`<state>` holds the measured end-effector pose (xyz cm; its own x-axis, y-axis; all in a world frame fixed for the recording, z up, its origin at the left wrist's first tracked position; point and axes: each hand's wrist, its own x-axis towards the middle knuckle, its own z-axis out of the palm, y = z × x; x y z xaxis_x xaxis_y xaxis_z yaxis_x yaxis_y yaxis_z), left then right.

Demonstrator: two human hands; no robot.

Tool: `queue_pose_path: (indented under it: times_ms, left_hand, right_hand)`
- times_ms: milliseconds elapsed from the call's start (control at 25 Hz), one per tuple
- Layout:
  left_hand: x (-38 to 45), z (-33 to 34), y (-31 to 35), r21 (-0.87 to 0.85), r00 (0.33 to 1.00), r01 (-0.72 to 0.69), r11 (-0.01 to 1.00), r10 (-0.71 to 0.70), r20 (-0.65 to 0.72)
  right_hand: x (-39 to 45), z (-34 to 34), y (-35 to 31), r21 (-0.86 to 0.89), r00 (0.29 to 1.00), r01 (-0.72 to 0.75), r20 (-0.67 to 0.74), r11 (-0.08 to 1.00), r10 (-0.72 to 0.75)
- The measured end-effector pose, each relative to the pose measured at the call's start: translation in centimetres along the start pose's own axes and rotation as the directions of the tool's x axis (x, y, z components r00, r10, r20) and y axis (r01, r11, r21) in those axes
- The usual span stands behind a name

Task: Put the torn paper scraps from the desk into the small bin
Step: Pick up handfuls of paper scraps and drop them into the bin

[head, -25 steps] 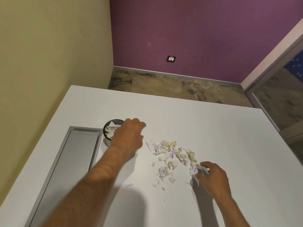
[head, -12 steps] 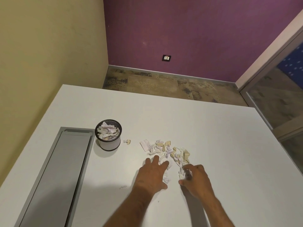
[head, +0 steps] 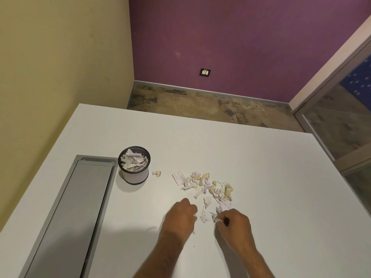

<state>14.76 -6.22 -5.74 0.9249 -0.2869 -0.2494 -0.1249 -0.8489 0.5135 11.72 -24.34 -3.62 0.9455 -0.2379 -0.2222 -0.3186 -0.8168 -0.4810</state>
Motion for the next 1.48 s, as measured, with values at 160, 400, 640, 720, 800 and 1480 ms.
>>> queue_pose_path:
  times_ms: [160,400,640,720,800,1480]
  left_hand:
    - [-1.0,-0.3,-0.8,-0.235,0.989,0.098,0.967,-0.120,-0.084]
    - [-2.5,-1.5,-1.6,-0.456,0.972,0.146,0.878,-0.213,-0.100]
    - [-3.9,-3.1,-2.5,-0.557,0.954,0.109,0.823,-0.244,-0.174]
    - [-4.4,-3.9,-3.0,-0.574,0.947,0.084,0.815,-0.245,-0.210]
    - [-4.8,-5.1,-3.4,-0.596,0.934,0.076,0.799,-0.267,-0.239]
    - [0.8,-18.5,-8.0,-0.467,0.783,0.130,0.875,-0.379,-0.493]
  right_hand:
    - [0.2,-0.8,-1.3,0.506,0.973,-0.229,0.094,0.831,0.211]
    - [2.5,-3.1,-9.0,0.764,0.974,-0.178,0.228,0.621,-0.001]
    - [6.1,-2.1,-21.1,0.682,0.930,0.106,0.190,0.724,-0.316]
    - [7.0,-1.2,-24.0,0.540,0.906,0.228,0.186,0.810,-0.380]
    - [7.7,-0.2,-25.9,0.360,0.879,0.355,0.186,0.863,-0.439]
    - [6.7,-1.3,-16.8,0.490,0.976,0.140,0.080,0.861,-0.204]
